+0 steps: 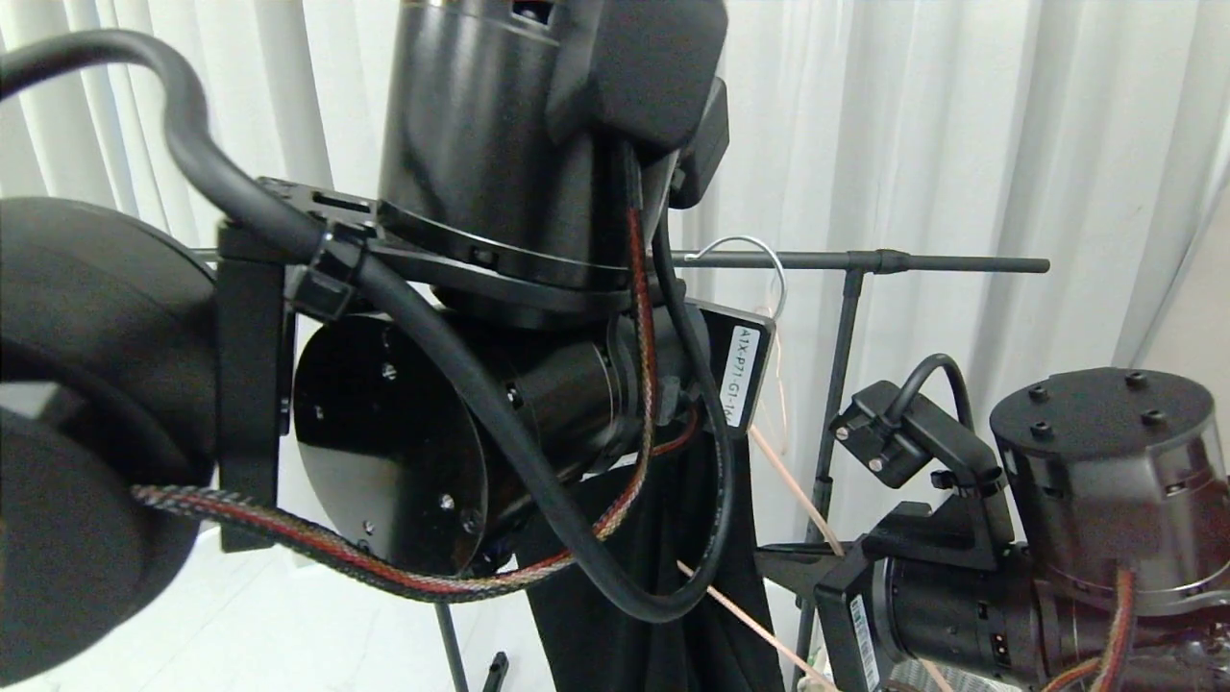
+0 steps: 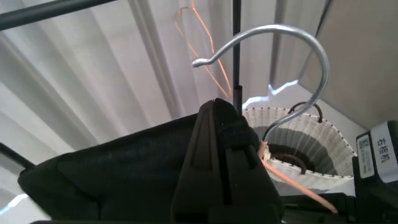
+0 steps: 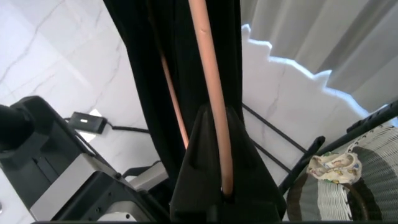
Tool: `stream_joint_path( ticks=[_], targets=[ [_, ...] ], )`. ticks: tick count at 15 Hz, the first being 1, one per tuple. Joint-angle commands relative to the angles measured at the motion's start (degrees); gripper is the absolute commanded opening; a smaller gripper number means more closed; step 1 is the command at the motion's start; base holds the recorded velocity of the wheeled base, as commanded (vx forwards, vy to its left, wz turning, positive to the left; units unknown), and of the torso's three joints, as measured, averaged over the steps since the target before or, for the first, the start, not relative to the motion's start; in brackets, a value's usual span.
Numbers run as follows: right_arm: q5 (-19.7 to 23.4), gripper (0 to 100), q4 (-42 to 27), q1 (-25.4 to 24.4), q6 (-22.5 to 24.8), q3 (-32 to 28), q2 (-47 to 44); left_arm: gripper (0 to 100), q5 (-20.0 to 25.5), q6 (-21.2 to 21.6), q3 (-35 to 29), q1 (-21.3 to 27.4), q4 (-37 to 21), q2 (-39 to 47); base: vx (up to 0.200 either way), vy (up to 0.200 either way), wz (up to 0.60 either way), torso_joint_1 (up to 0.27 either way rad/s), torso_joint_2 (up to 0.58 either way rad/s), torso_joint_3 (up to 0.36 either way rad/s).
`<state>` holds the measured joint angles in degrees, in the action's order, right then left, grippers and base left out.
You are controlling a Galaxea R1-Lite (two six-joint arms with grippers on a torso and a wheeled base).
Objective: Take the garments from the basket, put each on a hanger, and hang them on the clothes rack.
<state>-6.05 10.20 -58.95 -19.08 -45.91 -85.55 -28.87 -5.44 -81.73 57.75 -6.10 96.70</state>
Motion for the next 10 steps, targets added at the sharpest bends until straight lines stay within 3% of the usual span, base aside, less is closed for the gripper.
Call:
stream_joint_path(
  ticks=[1, 2, 3, 10],
  targets=[
    [-0.19, 0, -0.01, 0.15, 0.01, 0.03, 0.83, 0, -0.05, 0.08, 0.16, -0.18, -0.06, -0.46, 0.000, 0.000, 0.00, 0.000, 0.00, 0.000],
    [-0.55, 0, -0.01, 0.33, 0.01, 0.03, 1.18, 0, -0.05, 0.08, 0.25, -0.27, -0.06, -0.46, 0.000, 0.000, 0.00, 0.000, 0.00, 0.000],
    [-0.72, 0, 0.08, 0.51, 0.01, 0.03, 1.44, 100, -0.05, 0.16, 0.25, -0.27, -0.06, -0.46, 0.000, 0.000, 0.00, 0.000, 0.00, 0.000],
    [-2.57, 0, -0.01, 3.93, 0.53, 0.03, 5.49, 100, -2.42, 4.73, 1.66, -3.69, -0.06, -2.48, 0.000, 0.000, 0.00, 0.000, 0.00, 0.000]
  ],
)
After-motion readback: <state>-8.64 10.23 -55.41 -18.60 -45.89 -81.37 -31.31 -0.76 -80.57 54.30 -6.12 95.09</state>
